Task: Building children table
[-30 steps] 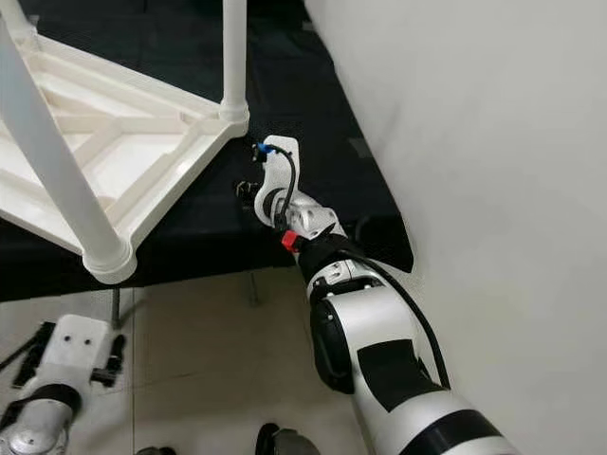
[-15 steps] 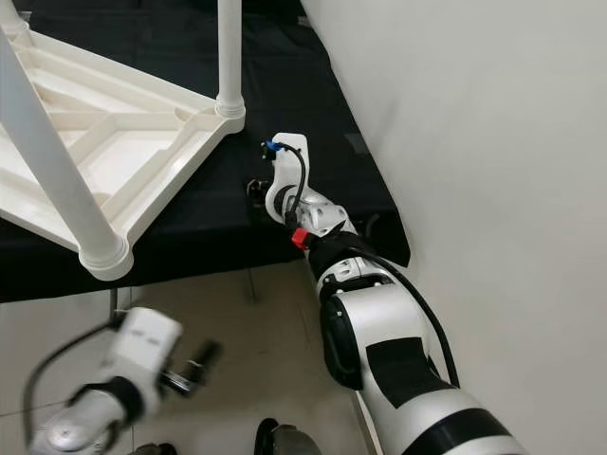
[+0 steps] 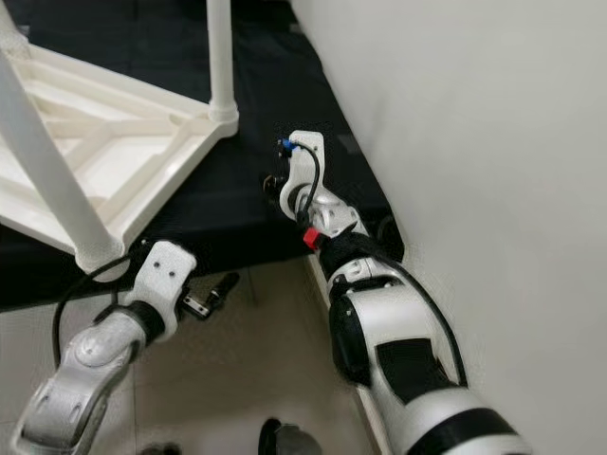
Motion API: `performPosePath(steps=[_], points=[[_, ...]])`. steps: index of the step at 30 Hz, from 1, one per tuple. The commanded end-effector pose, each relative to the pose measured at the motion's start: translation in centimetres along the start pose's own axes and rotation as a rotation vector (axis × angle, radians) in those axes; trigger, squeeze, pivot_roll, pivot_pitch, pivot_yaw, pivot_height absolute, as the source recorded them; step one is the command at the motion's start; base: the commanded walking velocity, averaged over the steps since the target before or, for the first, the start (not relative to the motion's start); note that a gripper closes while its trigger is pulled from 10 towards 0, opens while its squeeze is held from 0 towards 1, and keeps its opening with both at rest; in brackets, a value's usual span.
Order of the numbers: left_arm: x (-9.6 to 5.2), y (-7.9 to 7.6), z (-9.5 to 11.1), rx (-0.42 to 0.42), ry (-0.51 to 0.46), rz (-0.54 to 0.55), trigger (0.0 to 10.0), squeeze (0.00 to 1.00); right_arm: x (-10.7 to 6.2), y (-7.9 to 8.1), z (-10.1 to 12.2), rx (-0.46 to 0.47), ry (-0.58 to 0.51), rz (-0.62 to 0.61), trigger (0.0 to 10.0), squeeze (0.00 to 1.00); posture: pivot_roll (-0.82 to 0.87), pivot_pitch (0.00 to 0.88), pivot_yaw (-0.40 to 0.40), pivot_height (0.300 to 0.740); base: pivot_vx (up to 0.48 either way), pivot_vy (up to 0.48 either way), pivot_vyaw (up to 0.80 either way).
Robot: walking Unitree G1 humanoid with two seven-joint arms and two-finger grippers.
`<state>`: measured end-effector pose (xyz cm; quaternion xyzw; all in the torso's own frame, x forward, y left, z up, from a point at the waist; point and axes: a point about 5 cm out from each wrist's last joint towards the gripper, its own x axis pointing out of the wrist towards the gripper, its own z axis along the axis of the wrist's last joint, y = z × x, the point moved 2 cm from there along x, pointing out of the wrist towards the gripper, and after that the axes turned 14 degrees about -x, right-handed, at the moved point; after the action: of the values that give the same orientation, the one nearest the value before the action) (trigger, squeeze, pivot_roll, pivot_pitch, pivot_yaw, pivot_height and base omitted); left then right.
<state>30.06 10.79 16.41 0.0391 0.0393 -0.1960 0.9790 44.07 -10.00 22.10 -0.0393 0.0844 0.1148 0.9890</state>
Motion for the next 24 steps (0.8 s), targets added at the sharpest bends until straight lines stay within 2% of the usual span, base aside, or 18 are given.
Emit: performPosePath(steps=[1, 2, 4, 7, 9, 11, 13, 17, 18, 20, 21, 22, 23, 24], points=[[0.4, 0.6, 0.0, 0.02, -0.006, 0.02, 10.0, 0.0, -0.1, -0.5, -0.2, 0.019, -0.013, -0.021, 10.0, 0.0, 0.03, 0.176, -0.109, 0.74, 0.0, 0.0, 0.0], [0.4, 0.6, 0.0, 0.02, -0.006, 0.02, 10.0, 0.0, -0.1, -0.5, -0.2, 0.019, -0.013, -0.021, 10.0, 0.0, 0.03, 0.176, -0.109, 0.74, 0.0, 0.0, 0.0], [3.5, 1.8, 2.2, 0.062, -0.065, 0.048, 10.0, 0.0, -0.6, -2.2, -0.7, 0.043, -0.035, -0.075, 10.0, 0.0, 0.02, 0.158, -0.086, 0.74, 0.0, 0.0, 0.0], [4.3, 2.0, 3.1, 0.078, -0.086, 0.054, 10.0, 0.0, -0.7, -2.6, -1.0, 0.05, -0.038, -0.089, 10.0, 0.0, 0.02, 0.158, -0.086, 0.74, 0.0, 0.0, 0.0], [6.0, 1.9, 5.9, 0.135, -0.16, 0.064, 10.0, 0.0, -0.8, -2.8, -1.7, 0.061, -0.034, -0.102, 10.0, 0.0, 0.03, 0.145, -0.083, 0.74, 0.0, 0.0, 0.0], [6.0, 1.9, 5.9, 0.135, -0.16, 0.064, 10.0, 0.0, -0.8, -2.8, -1.7, 0.061, -0.034, -0.102, 10.0, 0.0, 0.03, 0.145, -0.083, 0.74, 0.0, 0.0, 0.0], [7.4, 1.4, 8.5, 0.186, -0.228, 0.048, 10.0, 0.0, -0.9, -2.5, -2.5, 0.055, -0.021, -0.101, 10.0, 0.0, 0.03, 0.138, -0.077, 0.74, 0.0, 0.0, 0.0], [7.4, 1.4, 8.5, 0.186, -0.228, 0.048, 10.0, 0.0, -0.9, -2.5, -2.5, 0.055, -0.021, -0.101, 10.0, 0.0, 0.03, 0.138, -0.077, 0.74, 0.0, 0.0, 0.0], [8.1, 1.6, 9.0, 0.194, -0.223, 0.066, 10.0, 0.0, -1.0, -2.5, -2.8, 0.06, -0.016, -0.106, 10.0, 0.0, 0.03, 0.136, -0.073, 0.74, 0.0, 0.0, 0.0], [8.1, 1.6, 9.0, 0.194, -0.223, 0.066, 10.0, 0.0, -1.0, -2.5, -2.8, 0.06, -0.016, -0.106, 10.0, 0.0, 0.03, 0.136, -0.073, 0.74, 0.0, 0.0, 0.0], [9.1, 3.7, 8.5, 0.183, -0.145, 0.146, 10.0, 0.0, -1.3, -2.8, -3.3, 0.069, -0.01, -0.121, 10.0, 0.0, 0.02, 0.141, -0.058, 0.74, 0.0, 0.0, 0.0], [9.1, 3.7, 8.5, 0.183, -0.145, 0.146, 10.0, 0.0, -1.3, -2.8, -3.3, 0.069, -0.01, -0.121, 10.0, 0.0, 0.02, 0.141, -0.058, 0.74, 0.0, 0.0, 0.0], [9.6, 5.3, 8.0, 0.17, -0.087, 0.206, 10.0, 0.0, -1.5, -3.1, -3.5, 0.076, -0.007, -0.133, 10.0, 0.0, 0.02, 0.142, -0.059, 0.74, 0.0, 0.0, 0.0], [9.6, 5.3, 8.0, 0.17, -0.087, 0.206, 10.0, 0.0, -1.5, -3.1, -3.5, 0.076, -0.007, -0.133, 10.0, 0.0, 0.02, 0.142, -0.059, 0.74, 0.0, 0.0, 0.0]])
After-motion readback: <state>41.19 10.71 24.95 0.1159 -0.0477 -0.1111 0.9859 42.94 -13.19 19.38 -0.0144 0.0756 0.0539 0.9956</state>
